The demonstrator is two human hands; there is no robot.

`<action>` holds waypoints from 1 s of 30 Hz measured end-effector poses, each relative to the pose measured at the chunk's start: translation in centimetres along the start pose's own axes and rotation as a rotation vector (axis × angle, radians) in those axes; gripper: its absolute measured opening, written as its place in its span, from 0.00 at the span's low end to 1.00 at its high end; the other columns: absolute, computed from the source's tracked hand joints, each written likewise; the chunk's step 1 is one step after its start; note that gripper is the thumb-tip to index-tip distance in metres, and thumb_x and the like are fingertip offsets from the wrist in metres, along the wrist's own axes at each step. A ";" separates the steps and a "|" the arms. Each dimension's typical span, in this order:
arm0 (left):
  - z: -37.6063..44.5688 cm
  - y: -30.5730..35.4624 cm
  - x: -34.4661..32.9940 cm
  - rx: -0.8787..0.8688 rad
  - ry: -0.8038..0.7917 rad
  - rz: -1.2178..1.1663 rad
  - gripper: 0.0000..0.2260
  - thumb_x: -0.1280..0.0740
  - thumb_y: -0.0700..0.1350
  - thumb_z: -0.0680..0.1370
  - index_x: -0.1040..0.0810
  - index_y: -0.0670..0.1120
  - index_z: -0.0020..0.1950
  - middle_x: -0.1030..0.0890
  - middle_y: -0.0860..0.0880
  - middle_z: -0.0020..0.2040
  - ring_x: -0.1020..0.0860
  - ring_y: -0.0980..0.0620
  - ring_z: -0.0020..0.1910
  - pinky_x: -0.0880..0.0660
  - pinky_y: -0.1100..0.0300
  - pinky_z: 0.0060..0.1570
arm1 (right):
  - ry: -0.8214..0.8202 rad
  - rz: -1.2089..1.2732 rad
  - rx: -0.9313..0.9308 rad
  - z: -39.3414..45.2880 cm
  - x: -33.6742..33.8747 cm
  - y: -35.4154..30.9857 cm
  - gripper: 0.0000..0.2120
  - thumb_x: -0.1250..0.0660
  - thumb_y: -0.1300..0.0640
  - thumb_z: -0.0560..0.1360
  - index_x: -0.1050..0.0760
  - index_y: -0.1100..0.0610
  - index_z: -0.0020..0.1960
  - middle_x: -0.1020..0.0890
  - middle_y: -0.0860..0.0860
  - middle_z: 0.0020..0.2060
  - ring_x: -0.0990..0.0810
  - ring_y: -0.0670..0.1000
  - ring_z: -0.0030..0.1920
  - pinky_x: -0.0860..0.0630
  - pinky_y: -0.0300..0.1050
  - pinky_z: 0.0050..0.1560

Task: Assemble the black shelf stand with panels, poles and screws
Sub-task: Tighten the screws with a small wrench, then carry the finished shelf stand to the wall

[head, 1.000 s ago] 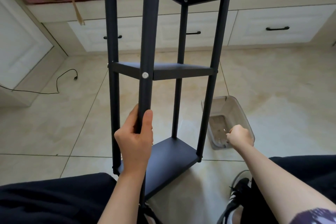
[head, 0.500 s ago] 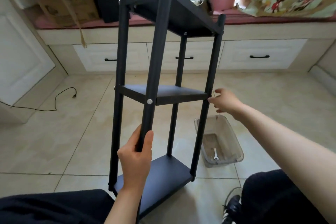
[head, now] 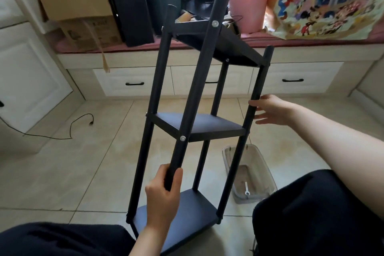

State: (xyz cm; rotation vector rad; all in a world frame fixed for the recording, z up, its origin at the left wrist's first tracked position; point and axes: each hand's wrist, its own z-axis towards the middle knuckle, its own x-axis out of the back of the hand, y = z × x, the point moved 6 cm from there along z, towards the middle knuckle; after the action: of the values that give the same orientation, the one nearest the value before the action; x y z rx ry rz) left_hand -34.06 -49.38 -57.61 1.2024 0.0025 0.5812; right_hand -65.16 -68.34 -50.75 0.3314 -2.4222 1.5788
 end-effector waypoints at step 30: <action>18.6 3.0 7.7 0.100 -0.078 0.289 0.21 0.29 0.37 0.77 0.31 0.53 0.64 0.23 0.51 0.53 0.21 0.53 0.45 0.21 0.54 0.40 | 0.058 0.066 0.343 -1.8 -6.0 -6.0 0.16 0.36 0.64 0.80 0.37 0.48 0.59 0.22 0.60 0.53 0.17 0.60 0.50 0.18 0.65 0.39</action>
State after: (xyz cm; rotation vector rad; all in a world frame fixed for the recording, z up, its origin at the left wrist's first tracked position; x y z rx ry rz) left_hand -23.12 -61.70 -45.66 1.3323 -0.2141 0.7937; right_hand -57.50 -68.72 -46.74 0.2619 -2.1340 2.0056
